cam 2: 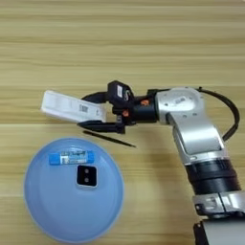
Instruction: Move the objects on the table
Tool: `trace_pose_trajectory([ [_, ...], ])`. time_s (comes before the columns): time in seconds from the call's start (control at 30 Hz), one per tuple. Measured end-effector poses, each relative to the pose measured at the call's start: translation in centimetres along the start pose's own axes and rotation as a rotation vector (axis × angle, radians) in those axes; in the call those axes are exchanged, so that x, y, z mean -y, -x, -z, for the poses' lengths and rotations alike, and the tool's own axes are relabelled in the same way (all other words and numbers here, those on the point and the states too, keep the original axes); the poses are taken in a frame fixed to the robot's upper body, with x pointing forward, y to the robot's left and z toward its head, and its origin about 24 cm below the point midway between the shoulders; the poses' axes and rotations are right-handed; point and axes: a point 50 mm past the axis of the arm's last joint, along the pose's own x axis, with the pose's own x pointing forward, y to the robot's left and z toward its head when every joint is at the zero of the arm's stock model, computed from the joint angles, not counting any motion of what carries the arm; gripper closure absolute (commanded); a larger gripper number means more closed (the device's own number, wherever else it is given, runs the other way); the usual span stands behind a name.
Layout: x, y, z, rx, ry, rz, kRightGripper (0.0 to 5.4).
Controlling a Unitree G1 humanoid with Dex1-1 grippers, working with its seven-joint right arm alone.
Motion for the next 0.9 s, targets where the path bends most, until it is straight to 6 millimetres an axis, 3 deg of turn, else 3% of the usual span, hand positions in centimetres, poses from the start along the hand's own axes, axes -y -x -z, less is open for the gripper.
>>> trace_pose_trajectory([
  [0.9,-3.3,0.0,0.3,0.001,0.030,-0.179,2.50],
])
